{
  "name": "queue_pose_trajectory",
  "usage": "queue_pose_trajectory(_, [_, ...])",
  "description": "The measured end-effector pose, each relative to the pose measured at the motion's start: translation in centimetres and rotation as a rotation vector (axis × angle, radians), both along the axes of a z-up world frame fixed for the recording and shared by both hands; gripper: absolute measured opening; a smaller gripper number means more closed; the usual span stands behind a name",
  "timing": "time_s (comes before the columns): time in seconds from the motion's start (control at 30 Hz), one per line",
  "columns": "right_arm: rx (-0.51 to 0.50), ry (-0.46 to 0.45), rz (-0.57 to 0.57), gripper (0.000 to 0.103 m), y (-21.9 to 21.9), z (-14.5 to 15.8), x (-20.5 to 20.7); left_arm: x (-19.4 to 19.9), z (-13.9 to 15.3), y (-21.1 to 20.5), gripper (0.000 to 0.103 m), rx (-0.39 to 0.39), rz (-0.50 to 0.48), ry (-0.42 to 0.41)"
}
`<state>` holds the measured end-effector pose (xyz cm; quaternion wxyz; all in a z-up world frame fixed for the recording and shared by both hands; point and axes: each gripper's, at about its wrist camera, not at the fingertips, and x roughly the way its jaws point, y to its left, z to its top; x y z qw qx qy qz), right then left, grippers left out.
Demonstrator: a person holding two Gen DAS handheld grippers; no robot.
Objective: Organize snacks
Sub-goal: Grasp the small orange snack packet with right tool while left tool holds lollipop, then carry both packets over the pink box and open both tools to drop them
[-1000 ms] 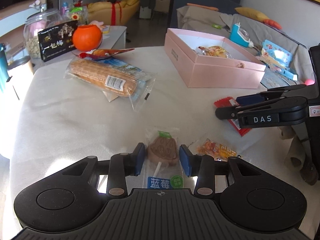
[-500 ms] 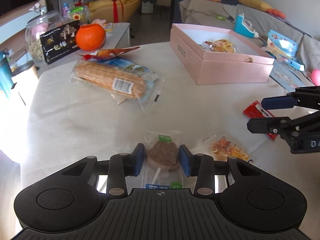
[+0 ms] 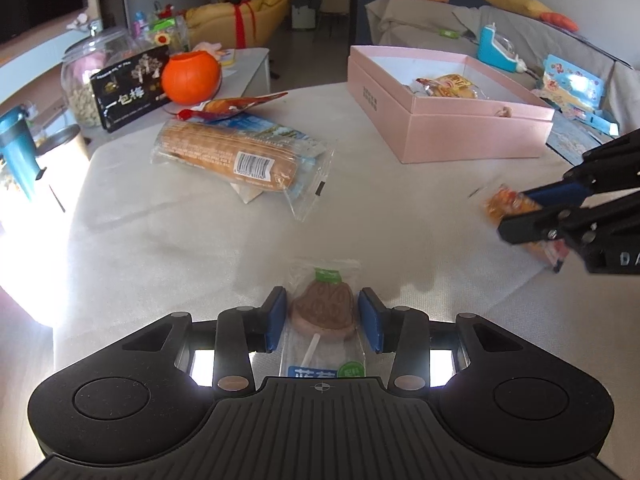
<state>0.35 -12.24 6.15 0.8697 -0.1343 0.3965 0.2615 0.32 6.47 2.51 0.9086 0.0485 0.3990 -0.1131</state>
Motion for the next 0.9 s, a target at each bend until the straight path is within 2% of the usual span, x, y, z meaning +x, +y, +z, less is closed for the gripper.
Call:
queue_pose_trajectory(0.03, [-0.006,-0.011,-0.016,0.02,-0.7,0.4,0.1,0.0,0.0,-0.5,0.042,-0.005,-0.007,-0.003])
queue_pose_trajectory(0.17, [-0.022,-0.043,-0.076,0.02,-4.3,1.7,0.6,0.1,0.6,-2.1,0.041,-0.103,-0.084,0.011])
queue_pose_trajectory(0.23, [-0.032,-0.058,-0.107,0.02,-6.0,2.3,0.6,0.5,1.8,-2.9,0.041,-0.138,-0.1,-0.012])
queue_pose_trajectory(0.33, [-0.042,-0.073,-0.151,0.02,-8.5,3.2,0.5,2.3,5.8,-3.9,0.041,-0.222,-0.136,-0.089])
queue_pose_trajectory(0.4, [-0.044,-0.085,-0.18,0.02,-9.8,3.7,0.7,4.1,9.2,-4.9,0.041,-0.261,-0.151,-0.18])
queue_pose_trajectory(0.47, [-0.036,-0.089,-0.207,0.02,-10.6,4.3,1.3,7.1,12.3,-6.0,0.044,-0.349,-0.161,-0.261])
queue_pose_trajectory(0.5, [-0.028,-0.089,-0.219,0.02,-10.9,4.4,1.7,8.9,13.1,-6.5,0.048,-0.401,-0.155,-0.275])
queue_pose_trajectory(0.53, [-0.019,-0.085,-0.23,0.02,-11.1,4.6,1.9,11.0,13.3,-7.0,0.047,-0.43,-0.154,-0.264])
queue_pose_trajectory(0.57, [-0.007,-0.076,-0.241,0.02,-11.3,4.7,2.2,13.4,13.1,-7.6,0.046,-0.433,-0.144,-0.215])
queue_pose_trajectory(0.63, [0.004,-0.056,-0.257,0.02,-11.4,4.6,2.8,15.6,12.3,-7.9,0.043,-0.464,-0.089,-0.168])
queue_pose_trajectory(0.73, [-0.005,-0.047,-0.276,0.02,-11.8,4.1,3.0,14.3,10.5,-6.3,0.043,-0.536,-0.046,-0.192])
queue_pose_trajectory(0.8, [0.003,-0.029,-0.29,0.02,-12.4,3.6,3.0,12.2,8.9,-5.1,0.043,-0.51,-0.02,-0.193])
queue_pose_trajectory(0.9, [0.029,-0.031,-0.32,0.02,-13.2,3.6,3.5,8.7,6.4,-3.3,0.043,-0.43,0.004,-0.205])
